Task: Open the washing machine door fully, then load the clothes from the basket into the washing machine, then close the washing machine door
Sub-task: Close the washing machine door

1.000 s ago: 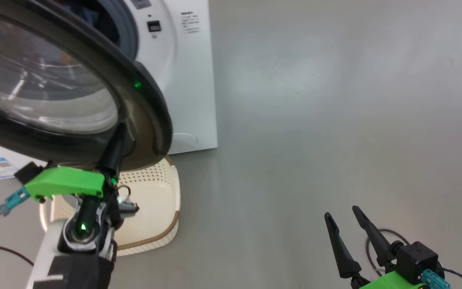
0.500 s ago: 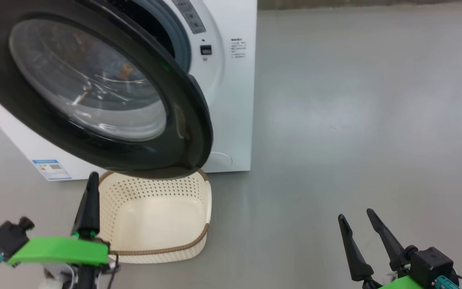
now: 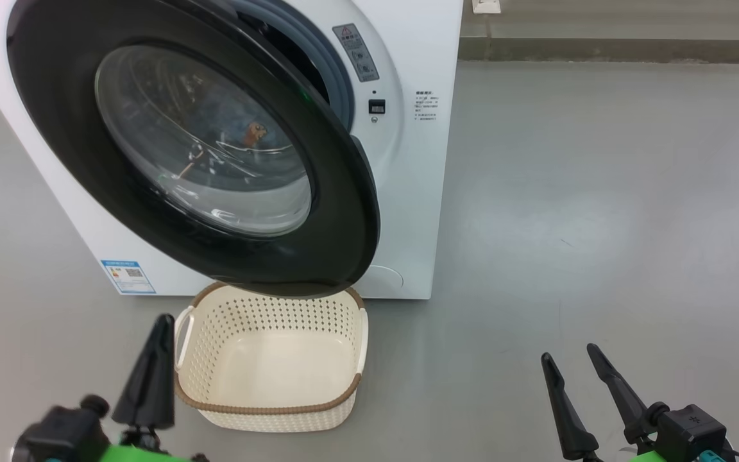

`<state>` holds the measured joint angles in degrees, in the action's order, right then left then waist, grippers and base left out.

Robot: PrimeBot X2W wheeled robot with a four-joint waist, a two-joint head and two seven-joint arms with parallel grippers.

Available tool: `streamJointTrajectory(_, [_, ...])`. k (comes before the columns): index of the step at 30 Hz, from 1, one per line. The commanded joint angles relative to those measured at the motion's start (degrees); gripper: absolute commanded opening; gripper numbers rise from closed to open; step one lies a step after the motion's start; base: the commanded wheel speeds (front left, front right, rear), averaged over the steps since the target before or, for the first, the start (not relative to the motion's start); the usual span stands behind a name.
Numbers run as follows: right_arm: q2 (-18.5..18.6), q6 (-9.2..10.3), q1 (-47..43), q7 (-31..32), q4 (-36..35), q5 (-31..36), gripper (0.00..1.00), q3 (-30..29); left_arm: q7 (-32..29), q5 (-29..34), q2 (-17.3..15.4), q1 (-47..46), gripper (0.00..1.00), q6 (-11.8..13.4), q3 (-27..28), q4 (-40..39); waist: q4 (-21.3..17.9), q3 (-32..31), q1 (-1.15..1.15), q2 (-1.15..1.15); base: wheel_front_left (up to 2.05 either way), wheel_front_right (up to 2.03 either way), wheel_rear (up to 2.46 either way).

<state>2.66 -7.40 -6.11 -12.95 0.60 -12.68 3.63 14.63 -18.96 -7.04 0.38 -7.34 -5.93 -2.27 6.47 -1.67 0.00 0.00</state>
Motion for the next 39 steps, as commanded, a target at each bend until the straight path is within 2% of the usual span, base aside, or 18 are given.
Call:
streamJointTrajectory(1, [0.21, -0.09, 0.60, -0.07, -1.50, 0.28, 1.00, 1.71, 0.36, 2.75, 0.01, -0.04, 0.00, -0.14, 2.24, -1.74, 0.19, -0.28, 0.00, 0.00, 0.00, 0.00, 0.00])
streamJointTrajectory(5, [0.21, -0.09, 0.45, -0.15, -1.21, 0.12, 1.00, 1.93, 0.36, 6.83, 0.88, 2.53, 0.00, -0.14, 1.37, -1.55, 0.13, -0.54, 0.00, 0.00, 0.00, 0.00, 0.00])
streamJointTrajectory(6, [0.21, -0.09, 0.39, -0.19, -1.12, 0.08, 1.00, 1.94, 0.36, 7.66, 0.70, 3.01, 0.11, -0.14, 0.71, -1.37, 0.11, -0.59, 0.00, 0.00, 0.00, 0.00, 0.00])
streamJointTrajectory(7, [0.21, -0.09, 0.33, -0.24, -1.02, 0.03, 1.00, 1.93, 0.36, 8.05, 0.69, 3.38, 0.45, -0.14, 0.23, -1.22, 0.09, -0.63, 0.00, 0.00, 0.00, 0.00, 0.00])
streamJointTrajectory(8, [0.21, -0.09, 0.26, -0.29, -0.91, -0.01, 1.00, 1.90, 0.36, 8.16, 0.72, 3.73, 1.00, -0.14, -0.12, -1.02, 0.06, -0.65, 0.00, 0.00, 0.00, 0.00, 0.00])
streamJointTrajectory(22, [0.21, -0.09, 0.17, -0.95, 0.31, -0.96, 1.00, 1.33, 0.37, 6.06, 0.51, 4.16, 1.00, -0.14, -3.03, 2.89, -0.22, -0.37, 0.00, 0.00, 0.00, 0.00, 0.00])
streamJointTrajectory(39, [0.21, -0.09, 0.29, -1.32, 0.87, -1.09, 1.00, 1.58, 0.37, 5.41, 1.22, 3.89, 1.00, -0.14, -3.31, 3.32, 0.26, -0.33, 0.00, 0.00, 0.00, 0.00, 0.00])
